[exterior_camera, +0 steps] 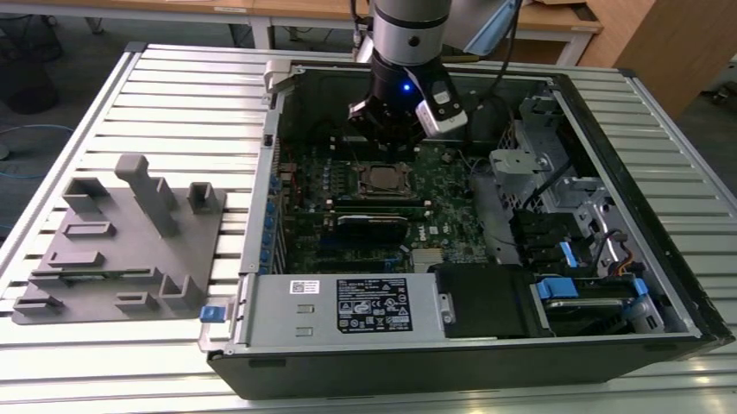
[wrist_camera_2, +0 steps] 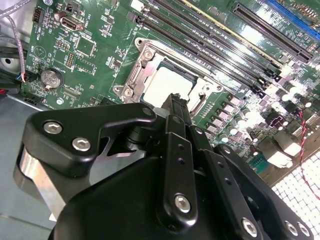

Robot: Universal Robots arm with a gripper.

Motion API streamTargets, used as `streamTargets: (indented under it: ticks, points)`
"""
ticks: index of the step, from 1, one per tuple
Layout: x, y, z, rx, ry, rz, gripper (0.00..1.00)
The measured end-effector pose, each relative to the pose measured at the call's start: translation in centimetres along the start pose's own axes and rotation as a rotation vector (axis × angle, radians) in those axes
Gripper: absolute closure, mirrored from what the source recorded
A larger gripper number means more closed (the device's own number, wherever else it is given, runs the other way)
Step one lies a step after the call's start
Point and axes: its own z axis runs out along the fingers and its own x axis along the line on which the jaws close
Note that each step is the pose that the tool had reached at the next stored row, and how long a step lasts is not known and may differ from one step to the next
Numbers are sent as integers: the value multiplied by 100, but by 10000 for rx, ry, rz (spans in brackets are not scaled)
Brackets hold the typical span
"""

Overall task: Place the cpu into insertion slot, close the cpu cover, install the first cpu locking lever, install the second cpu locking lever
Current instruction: 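Install the first cpu locking lever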

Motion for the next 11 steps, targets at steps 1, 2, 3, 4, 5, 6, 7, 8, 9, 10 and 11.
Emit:
streamTargets:
  ticks: [1, 2, 3, 4, 5, 6, 7, 8, 9, 10, 11]
  points:
    - [0, 0, 0, 0, 0, 0, 89]
    - [0, 0, 0, 0, 0, 0, 89]
    - [0, 0, 0, 0, 0, 0, 89]
    - [0, 0, -1, 0, 0, 0, 89]
    - [0, 0, -1, 0, 0, 0, 89]
    - [0, 0, -1, 1, 0, 0, 89]
    - [1, 0, -1, 0, 0, -1, 89]
    - [4, 0, -2, 1, 2, -1, 89]
    - [11, 0, -2, 2, 1, 0, 89]
    - [22, -1, -2, 2, 1, 0, 89]
    - [33, -1, -3, 2, 0, 0, 89]
